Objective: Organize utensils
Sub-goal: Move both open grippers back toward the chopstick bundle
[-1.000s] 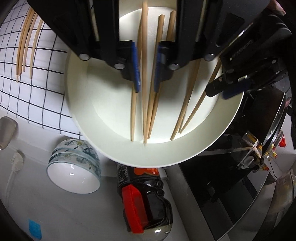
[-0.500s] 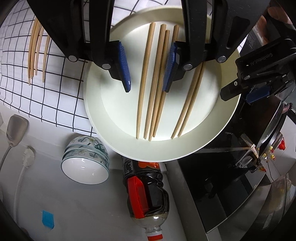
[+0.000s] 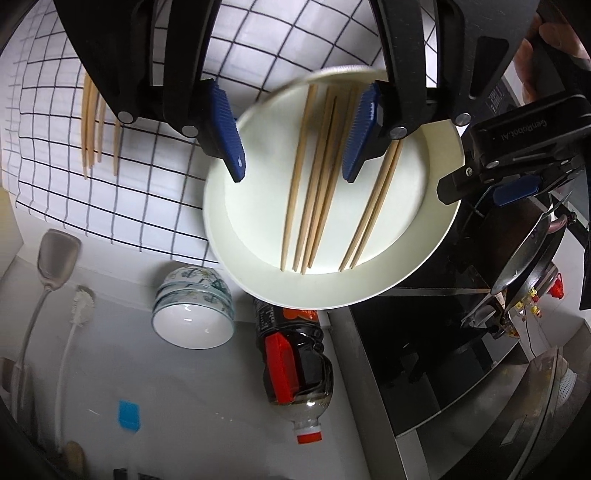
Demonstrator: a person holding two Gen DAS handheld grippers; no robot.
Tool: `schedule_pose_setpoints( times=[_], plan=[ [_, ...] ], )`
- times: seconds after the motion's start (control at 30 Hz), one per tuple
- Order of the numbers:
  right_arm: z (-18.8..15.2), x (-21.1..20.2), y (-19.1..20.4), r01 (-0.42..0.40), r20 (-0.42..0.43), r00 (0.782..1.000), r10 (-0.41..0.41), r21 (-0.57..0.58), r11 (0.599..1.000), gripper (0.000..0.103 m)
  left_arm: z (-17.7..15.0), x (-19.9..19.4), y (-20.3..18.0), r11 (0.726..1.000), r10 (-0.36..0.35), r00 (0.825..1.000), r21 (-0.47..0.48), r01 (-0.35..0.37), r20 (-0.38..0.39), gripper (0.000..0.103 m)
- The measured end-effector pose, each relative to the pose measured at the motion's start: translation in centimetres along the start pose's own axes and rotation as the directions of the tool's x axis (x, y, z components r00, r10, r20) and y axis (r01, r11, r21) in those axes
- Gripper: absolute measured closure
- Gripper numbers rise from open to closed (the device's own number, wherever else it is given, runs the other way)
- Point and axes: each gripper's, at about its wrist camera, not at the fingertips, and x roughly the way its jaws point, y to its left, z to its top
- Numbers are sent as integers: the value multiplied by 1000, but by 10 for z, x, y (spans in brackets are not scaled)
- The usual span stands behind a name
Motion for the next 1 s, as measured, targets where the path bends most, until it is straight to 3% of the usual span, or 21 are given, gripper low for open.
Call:
schedule_pose_setpoints(
  times=[0.5,1.0],
  plan=[
    [-56,-52,-50,93,24,995,-94,25,995,41,-34,-18,-53,996,-33,999,77,33,-2,7],
    [-125,-79,-137,235,-16,972,-235,137,962,38,-76,-21,-136,973,-164,986,162,167,-32,7]
  ],
)
